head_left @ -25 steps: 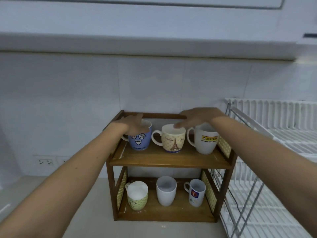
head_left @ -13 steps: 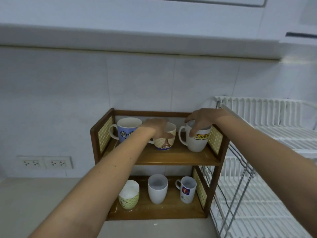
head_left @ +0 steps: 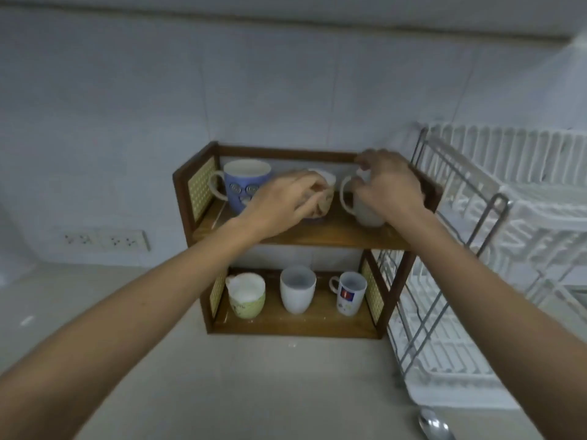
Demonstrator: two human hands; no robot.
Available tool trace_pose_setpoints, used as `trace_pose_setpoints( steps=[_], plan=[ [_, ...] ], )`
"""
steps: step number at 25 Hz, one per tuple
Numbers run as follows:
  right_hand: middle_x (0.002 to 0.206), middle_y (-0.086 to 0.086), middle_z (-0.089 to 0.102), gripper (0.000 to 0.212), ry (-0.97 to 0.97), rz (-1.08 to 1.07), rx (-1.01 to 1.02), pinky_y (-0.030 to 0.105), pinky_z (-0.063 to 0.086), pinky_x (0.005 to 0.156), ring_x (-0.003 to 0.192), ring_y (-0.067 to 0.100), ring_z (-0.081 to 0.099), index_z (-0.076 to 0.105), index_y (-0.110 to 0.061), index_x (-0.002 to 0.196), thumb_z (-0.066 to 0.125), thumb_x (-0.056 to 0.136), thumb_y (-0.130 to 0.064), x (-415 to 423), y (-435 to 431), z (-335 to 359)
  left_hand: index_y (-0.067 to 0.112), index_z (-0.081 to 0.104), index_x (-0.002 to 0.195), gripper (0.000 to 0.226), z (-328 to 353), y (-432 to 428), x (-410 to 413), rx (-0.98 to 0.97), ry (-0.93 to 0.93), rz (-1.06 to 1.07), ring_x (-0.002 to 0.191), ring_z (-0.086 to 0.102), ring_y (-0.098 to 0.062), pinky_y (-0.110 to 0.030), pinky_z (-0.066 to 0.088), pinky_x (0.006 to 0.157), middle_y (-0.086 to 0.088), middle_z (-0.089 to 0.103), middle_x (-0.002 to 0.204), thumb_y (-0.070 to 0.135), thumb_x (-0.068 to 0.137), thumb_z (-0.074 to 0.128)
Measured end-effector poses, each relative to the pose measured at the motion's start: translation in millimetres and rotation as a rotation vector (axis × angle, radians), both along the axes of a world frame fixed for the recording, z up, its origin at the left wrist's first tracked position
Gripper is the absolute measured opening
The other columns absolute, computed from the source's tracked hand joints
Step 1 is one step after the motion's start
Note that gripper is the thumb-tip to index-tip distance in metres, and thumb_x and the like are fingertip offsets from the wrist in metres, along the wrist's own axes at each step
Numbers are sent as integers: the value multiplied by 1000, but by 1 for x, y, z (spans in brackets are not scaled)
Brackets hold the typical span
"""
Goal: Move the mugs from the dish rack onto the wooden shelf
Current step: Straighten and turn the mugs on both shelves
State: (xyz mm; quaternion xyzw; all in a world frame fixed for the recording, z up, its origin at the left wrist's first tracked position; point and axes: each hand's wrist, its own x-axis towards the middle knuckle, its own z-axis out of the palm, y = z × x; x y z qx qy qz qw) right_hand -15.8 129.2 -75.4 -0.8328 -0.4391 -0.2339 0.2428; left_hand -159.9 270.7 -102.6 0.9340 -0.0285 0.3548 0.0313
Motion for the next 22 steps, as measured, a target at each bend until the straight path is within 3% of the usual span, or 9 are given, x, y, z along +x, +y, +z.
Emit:
trace_pose_setpoints(
  steps=[2, 3, 5, 7, 9, 12, 14, 17, 22],
  plan=[
    [72, 0, 64, 18, -96, 172, 339, 26, 40, 54, 63, 14, 54, 64, -17, 83, 53, 79, -30, -34, -14, -38, 14, 65, 95, 15, -28, -1, -33, 249, -65, -210, 81, 60, -15, -24, 45, 70, -4, 70, 89, 23, 91, 55],
    [61, -4, 58, 15, -89, 320, 336, 24, 38, 48, 55, 10, 48, 62, -16, 73, 53, 77, -28, -48, -19, -58, 14, 65, 88, 12, -45, 0, -46, 360, 4, -270, 72, 60, -18, -27, 46, 63, -3, 69, 80, 22, 89, 55],
    [54, -4, 55, 13, 24, 569, 62, 28, 44, 46, 50, 10, 48, 60, -16, 66, 54, 73, -24, -66, -18, -102, 14, 62, 87, 7, -78, 7, -64, 455, 269, -280, 67, 63, -24, -33, 51, 53, -5, 68, 76, 20, 85, 57],
    [62, -2, 61, 10, 182, 527, -309, 37, 53, 57, 60, 17, 58, 62, -19, 71, 56, 77, -25, -68, -3, -136, 16, 59, 109, 26, -103, 23, -67, 376, 585, -123, 93, 65, -27, -38, 56, 73, -8, 69, 103, 19, 83, 60],
    [84, 0, 66, 12, 330, 351, -447, 40, 55, 70, 82, 22, 63, 65, -22, 89, 56, 83, -27, -57, 21, -154, 25, 37, 140, 65, -119, 42, -63, 197, 841, 143, 130, 45, -23, -41, 39, 104, -3, 47, 143, 24, 81, 66],
    [123, 11, 55, 54, 450, 84, -645, 43, 49, 90, 113, 30, 52, 48, -17, 127, 54, 84, -47, -33, 59, -162, 30, 13, 149, 98, -130, 65, -49, 83, 996, 392, 143, 24, -25, -45, 27, 113, -1, 24, 157, 34, 75, 76],
    [131, 14, 49, 77, 513, -8, -765, 43, 46, 94, 118, 33, 48, 38, -13, 133, 54, 77, -64, -26, 79, -172, 27, 12, 150, 96, -141, 70, -39, 33, 1058, 443, 142, 28, -28, -44, 32, 110, -4, 26, 157, 40, 77, 73],
    [129, 13, 52, 90, 607, -40, -832, 40, 48, 87, 115, 33, 51, 37, -13, 133, 59, 68, -71, -26, 99, -189, 23, 21, 148, 79, -158, 73, -28, -65, 1096, 435, 134, 41, -30, -40, 40, 102, -7, 38, 151, 42, 85, 64],
    [141, 8, 42, 85, 590, 178, -919, 44, 44, 96, 122, 30, 44, 27, -28, 142, 71, 71, -46, -6, 102, -187, 22, 31, 145, 68, -169, 82, -25, -209, 1011, 409, 130, 45, -32, -41, 41, 102, -10, 44, 147, 44, 87, 60]
  ],
)
